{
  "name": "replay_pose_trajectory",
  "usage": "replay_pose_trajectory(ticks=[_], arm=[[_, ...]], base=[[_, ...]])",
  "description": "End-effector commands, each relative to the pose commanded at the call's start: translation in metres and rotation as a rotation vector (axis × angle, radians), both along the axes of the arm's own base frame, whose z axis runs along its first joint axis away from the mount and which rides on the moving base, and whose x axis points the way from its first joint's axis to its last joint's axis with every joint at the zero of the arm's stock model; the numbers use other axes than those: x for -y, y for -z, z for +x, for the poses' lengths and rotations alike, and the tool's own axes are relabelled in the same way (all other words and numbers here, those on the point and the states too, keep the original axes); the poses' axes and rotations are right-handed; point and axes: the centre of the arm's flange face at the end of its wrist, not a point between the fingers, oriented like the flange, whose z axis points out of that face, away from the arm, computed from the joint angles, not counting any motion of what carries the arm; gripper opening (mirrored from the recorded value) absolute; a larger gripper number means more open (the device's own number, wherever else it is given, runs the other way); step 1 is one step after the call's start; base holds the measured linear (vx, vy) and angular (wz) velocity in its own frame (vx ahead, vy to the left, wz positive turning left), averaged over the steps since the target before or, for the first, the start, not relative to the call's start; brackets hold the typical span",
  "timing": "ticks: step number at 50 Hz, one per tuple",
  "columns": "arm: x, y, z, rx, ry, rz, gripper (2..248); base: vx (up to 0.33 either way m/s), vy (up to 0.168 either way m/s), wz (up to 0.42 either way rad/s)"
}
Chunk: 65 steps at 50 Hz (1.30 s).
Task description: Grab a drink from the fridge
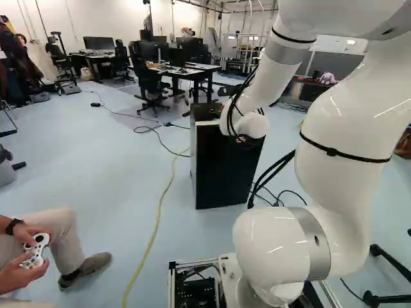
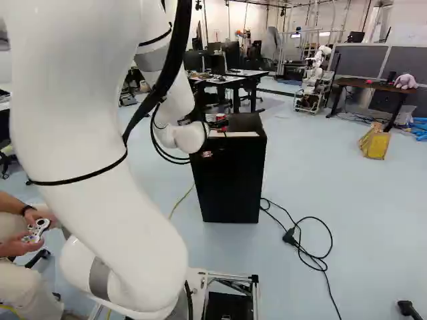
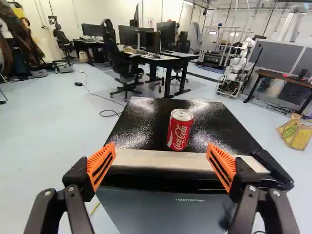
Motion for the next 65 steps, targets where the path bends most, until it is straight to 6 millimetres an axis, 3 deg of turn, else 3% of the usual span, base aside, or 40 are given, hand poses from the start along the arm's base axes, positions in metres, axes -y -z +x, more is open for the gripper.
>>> replay_pose_trajectory(ticks=[17, 34, 65], arm=[[0.001, 0.018, 0.012, -0.035, -0.001, 0.004, 247], [0.003, 0.037, 0.037, -0.06, 0.012, 0.013, 247], [0.018, 0.044, 0.085, -0.037, 0.063, 0.027, 247]], base=[[0.0, 0.0, 0.0], [0.0, 0.0, 0.0], [0.0, 0.0, 0.0]])
